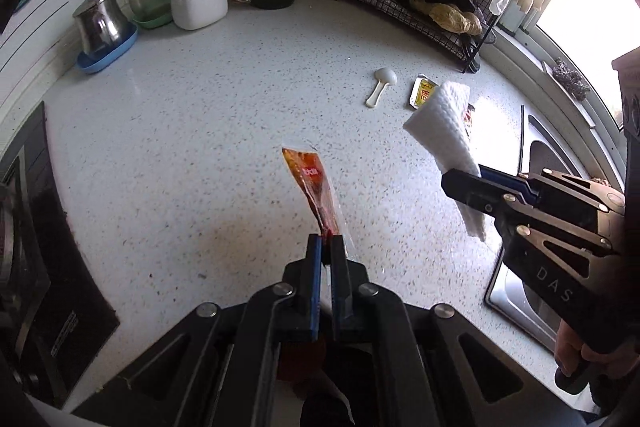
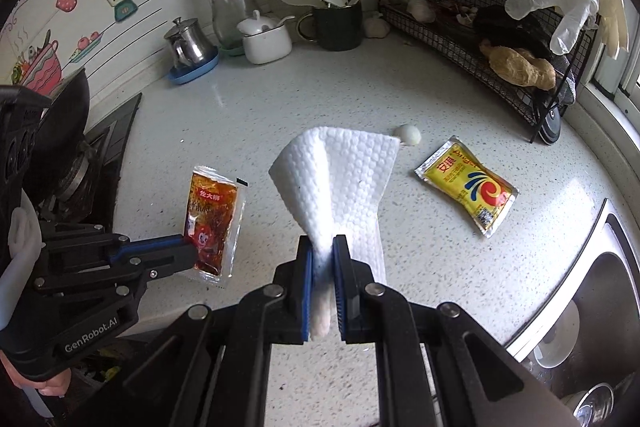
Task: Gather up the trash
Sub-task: 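Carry the sachet with the left gripper while the right carries the cloth to the bucket, then open both grippers to drop the sachet and cloth into the red bucket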
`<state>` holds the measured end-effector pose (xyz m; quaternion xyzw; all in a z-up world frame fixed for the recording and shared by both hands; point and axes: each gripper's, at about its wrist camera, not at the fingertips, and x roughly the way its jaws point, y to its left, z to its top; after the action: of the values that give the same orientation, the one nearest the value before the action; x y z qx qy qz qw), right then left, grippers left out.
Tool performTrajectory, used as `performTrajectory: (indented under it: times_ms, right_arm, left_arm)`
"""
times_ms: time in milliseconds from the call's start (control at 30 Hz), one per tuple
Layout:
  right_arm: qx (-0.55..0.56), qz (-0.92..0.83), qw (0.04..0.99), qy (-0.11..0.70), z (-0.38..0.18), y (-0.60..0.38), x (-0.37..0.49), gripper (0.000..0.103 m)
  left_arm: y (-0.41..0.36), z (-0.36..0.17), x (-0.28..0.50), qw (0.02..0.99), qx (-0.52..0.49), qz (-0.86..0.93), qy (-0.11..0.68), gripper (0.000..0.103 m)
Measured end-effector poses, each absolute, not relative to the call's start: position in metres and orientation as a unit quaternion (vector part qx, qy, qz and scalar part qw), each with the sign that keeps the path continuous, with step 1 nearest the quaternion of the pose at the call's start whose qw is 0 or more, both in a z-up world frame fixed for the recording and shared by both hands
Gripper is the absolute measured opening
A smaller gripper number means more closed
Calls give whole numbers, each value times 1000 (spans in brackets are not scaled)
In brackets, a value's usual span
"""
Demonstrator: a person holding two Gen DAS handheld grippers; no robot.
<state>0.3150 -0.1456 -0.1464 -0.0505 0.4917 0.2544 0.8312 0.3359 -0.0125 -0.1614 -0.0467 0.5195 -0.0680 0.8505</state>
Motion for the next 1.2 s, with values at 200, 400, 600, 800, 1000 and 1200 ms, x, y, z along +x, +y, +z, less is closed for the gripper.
performTrajectory:
  times_ms: [200,400,600,800,1000,1200]
  right_arm:
    - [-72,283,816,499,-145,-115,270,9]
    - [-93,310,801,504,-146,-96,216,9]
    - [-106,325,772,537,-177,-88,169,9]
    - [-131,341,738,568,-234,-80,143,9]
    - [-149,345,723,579,-309,-73,144,9]
    - [-146,341,707,602,-414,-64,162,9]
  left_arm:
    - [12,-157,270,858,-58,-53,507,3]
    - [24,-170,206,855,-81,-45,510,3]
    - [27,-209,155,833,-105,-38,542,3]
    - [24,-266,125,815,-107,-45,567,3]
    - [27,-354,124,802,-117,-46,585,3]
    - [32,-469,140,786,-130,-56,602,3]
